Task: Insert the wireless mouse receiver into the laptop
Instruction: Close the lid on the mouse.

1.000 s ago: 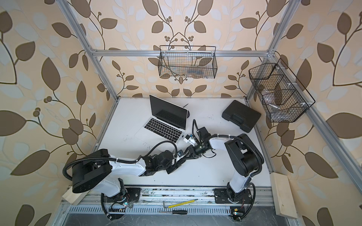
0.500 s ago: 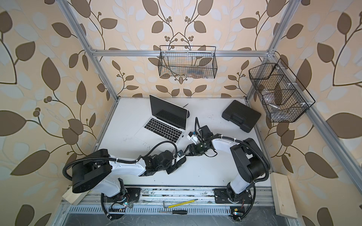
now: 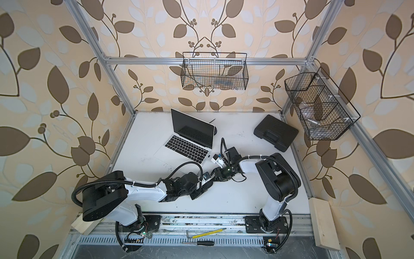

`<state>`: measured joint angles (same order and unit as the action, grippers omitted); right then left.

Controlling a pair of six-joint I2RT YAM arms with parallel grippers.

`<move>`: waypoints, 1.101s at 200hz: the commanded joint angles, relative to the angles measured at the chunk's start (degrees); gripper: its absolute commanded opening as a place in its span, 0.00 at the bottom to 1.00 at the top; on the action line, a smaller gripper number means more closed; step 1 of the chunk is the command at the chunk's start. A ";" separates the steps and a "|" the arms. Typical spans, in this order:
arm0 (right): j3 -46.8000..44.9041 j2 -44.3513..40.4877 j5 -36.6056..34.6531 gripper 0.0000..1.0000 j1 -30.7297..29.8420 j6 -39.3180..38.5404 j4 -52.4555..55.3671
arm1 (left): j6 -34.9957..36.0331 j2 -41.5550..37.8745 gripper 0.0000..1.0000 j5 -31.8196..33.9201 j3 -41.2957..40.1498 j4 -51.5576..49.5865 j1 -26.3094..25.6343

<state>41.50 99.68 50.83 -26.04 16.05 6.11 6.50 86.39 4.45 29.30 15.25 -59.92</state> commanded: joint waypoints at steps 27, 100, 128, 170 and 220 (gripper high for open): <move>-3.32 1.24 -0.36 0.35 0.28 -0.12 -0.64 | -0.66 0.21 0.38 -2.93 -1.18 -4.34 0.22; -5.18 3.55 0.05 0.34 -3.27 4.71 -8.34 | -0.70 0.36 0.37 -3.52 -1.22 -4.16 0.24; -5.55 0.94 -1.95 0.47 -1.74 2.63 -5.28 | -0.88 0.27 0.37 -3.74 -1.18 -4.28 0.34; -5.07 -11.67 -3.61 0.58 4.49 -1.26 5.01 | -0.83 0.63 0.37 -3.81 -0.91 -4.61 0.33; -3.84 -11.24 -1.88 0.29 1.89 1.78 3.45 | -0.70 0.80 0.36 -4.09 -0.88 -4.53 0.43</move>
<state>36.97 86.61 49.06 -22.96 17.58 8.05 5.85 86.04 2.92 29.26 14.74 -59.90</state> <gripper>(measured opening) 0.319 0.555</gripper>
